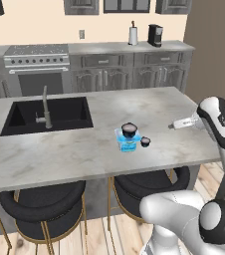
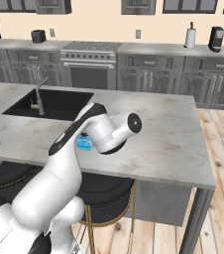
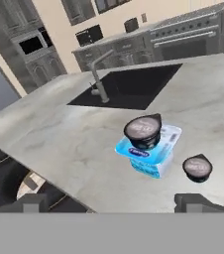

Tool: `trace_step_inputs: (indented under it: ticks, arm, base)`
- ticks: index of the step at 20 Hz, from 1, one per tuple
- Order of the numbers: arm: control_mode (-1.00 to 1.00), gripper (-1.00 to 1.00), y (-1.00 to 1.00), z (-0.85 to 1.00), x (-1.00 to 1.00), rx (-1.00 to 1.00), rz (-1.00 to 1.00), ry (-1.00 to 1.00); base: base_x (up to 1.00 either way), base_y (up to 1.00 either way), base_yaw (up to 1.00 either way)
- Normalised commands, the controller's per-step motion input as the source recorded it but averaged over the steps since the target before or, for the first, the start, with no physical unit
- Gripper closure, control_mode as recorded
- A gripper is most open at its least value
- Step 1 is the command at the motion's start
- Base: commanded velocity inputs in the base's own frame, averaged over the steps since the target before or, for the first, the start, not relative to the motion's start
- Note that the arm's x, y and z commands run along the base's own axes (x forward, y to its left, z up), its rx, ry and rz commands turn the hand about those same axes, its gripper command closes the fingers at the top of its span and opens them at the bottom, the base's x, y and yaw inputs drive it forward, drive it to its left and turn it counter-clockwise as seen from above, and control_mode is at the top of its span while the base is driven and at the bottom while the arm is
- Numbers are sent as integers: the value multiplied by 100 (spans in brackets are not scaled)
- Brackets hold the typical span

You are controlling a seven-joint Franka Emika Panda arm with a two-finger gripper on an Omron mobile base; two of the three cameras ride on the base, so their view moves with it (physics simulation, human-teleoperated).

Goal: Stack the yogurt containers by placing the smaller containers on top of the larger containers.

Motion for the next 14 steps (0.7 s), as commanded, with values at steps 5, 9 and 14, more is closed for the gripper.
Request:
trace_step_inputs:
  ticks: [5,9,14]
  arm:
    - [-100,-100,0,-19,3,-17,23,-16]
    - [-100,-100,11,-14,4,-20,9,5]
    - [-100,-100,5,-4,0,-23,4,1]
  base:
    - [0,0,0]
    - [0,0,0]
    - [0,0,0]
